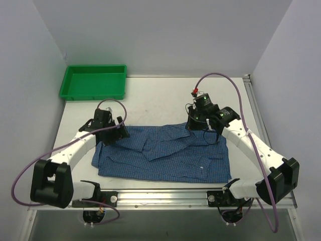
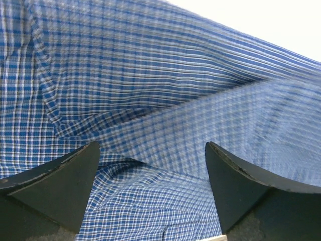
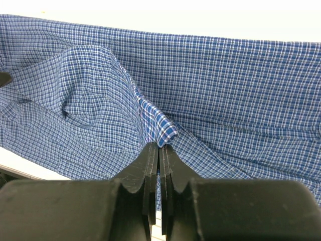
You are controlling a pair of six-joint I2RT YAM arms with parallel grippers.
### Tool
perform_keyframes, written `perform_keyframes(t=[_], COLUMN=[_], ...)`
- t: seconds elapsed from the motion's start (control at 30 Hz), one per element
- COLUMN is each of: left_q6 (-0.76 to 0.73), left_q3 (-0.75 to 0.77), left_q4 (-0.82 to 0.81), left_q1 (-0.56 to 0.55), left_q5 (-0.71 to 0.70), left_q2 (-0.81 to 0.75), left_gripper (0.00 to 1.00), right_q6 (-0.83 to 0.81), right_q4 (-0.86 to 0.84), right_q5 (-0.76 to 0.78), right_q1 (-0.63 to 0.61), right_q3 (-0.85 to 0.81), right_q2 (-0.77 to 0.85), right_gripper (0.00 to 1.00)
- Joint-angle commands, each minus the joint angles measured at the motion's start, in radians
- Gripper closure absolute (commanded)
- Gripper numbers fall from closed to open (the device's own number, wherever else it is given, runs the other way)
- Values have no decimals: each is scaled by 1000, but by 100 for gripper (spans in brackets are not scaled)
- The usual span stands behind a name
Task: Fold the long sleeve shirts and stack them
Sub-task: Fold the shirt
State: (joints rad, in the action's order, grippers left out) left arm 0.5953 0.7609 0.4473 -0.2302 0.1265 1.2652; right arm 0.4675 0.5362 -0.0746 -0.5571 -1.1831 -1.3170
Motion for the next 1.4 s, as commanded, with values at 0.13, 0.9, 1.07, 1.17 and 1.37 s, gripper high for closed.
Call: perform_keyframes(t=[0.13, 0.9, 1.07, 1.17, 1.37], left_q6=[144, 242, 274, 296, 319], left_q3=[-1, -187, -186, -195, -219], left_q4=[-7, -108, -128, -148, -174], left_q1=[0, 2, 0, -1, -1], left_q5=[-117, -146, -133, -126, -131], left_q2=[112, -81, -58, -50, -33], left_gripper=[12, 30, 30, 31, 37], right_q6=[-30, -79, -159, -190, -196], right_q4=[45, 74, 26, -66, -186], right_q5=[-20, 288, 329, 279, 254], right_q1=[0, -41, -211, -323, -533], right_q3=[-84, 8, -33, -9, -27], right_q2=[19, -79, -59, -74, -244], right_gripper=[100, 53, 49, 50, 54])
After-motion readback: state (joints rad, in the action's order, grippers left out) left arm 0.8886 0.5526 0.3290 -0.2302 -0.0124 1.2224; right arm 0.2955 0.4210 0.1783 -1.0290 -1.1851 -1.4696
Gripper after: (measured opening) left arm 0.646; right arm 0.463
